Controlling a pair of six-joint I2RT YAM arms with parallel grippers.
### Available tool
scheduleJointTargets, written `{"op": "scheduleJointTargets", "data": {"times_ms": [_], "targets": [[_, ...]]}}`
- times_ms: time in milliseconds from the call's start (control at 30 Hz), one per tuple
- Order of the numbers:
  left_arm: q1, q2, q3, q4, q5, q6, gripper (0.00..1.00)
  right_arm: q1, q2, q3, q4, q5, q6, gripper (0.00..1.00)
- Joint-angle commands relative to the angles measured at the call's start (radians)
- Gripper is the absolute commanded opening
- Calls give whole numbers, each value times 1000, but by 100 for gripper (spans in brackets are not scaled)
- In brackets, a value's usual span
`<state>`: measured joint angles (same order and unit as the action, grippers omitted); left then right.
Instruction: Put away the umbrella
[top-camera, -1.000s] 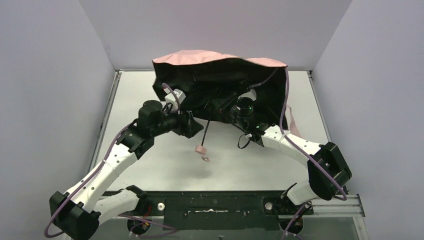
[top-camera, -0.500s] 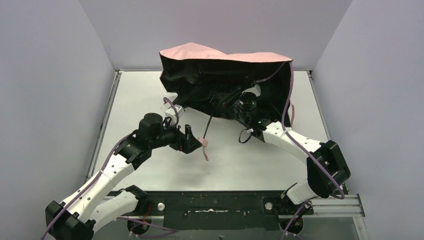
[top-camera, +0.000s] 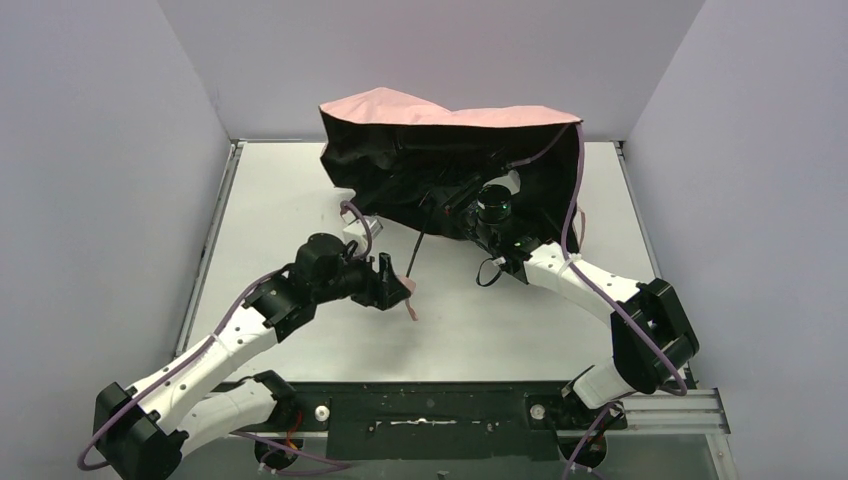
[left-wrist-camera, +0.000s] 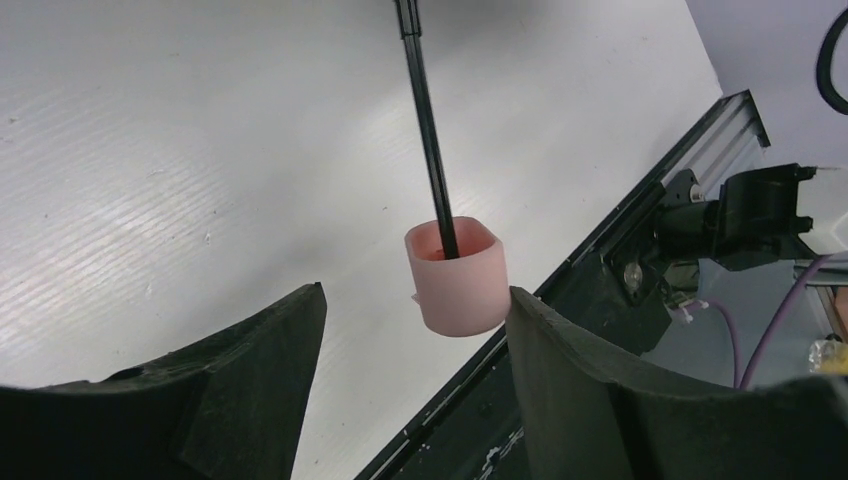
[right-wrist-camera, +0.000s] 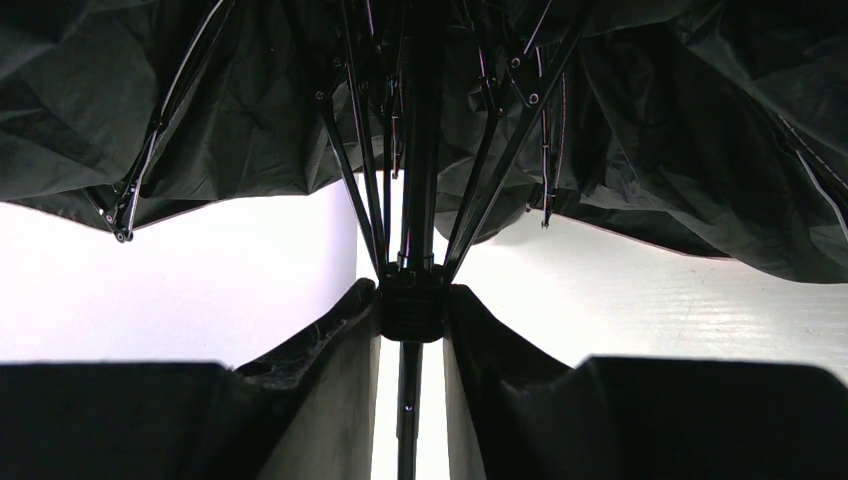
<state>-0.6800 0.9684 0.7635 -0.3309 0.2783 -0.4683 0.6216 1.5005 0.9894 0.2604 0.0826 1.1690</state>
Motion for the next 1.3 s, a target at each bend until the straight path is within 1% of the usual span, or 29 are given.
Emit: {"op": "scheduleJointTargets", "data": {"times_ms": [0, 167, 367, 433, 533, 600, 667, 733, 800, 933, 1033, 1133, 1267], "targets": [[-27, -25, -33, 118, -119, -69, 61, 1, -15, 43, 133, 29, 18, 0], [-33, -14, -73, 225, -132, -78, 54, 6, -14, 40, 136, 27, 22, 0], [-39, 13, -84, 278, -136, -72, 52, 7, -15, 35, 137, 26, 26, 0], [-39, 25, -80, 285, -129, -71, 49, 7, -16, 32, 140, 29, 29, 0], [-42, 37, -80, 296, -114, -69, 41, 7, -17, 28, 143, 30, 32, 0], [-44, 38, -83, 299, -108, -69, 39, 7, -18, 26, 141, 29, 32, 0], [-44, 35, -85, 295, -101, -65, 41, 6, -20, 26, 141, 31, 32, 0], [-44, 26, -90, 285, -96, -63, 49, 6, -20, 26, 140, 32, 32, 0], [-45, 14, -96, 271, -91, -60, 55, 4, -21, 26, 139, 33, 32, 0], [-46, -10, -111, 239, -84, -59, 56, 2, -23, 25, 137, 35, 29, 0], [-47, -26, -129, 237, -82, -63, 53, 2, -23, 25, 137, 36, 29, 0], [-47, -27, -130, 237, -86, -63, 45, 0, -23, 25, 137, 34, 29, 0], [-47, -8, -116, 259, -104, -55, 38, 3, -25, 22, 137, 33, 27, 0]]}}
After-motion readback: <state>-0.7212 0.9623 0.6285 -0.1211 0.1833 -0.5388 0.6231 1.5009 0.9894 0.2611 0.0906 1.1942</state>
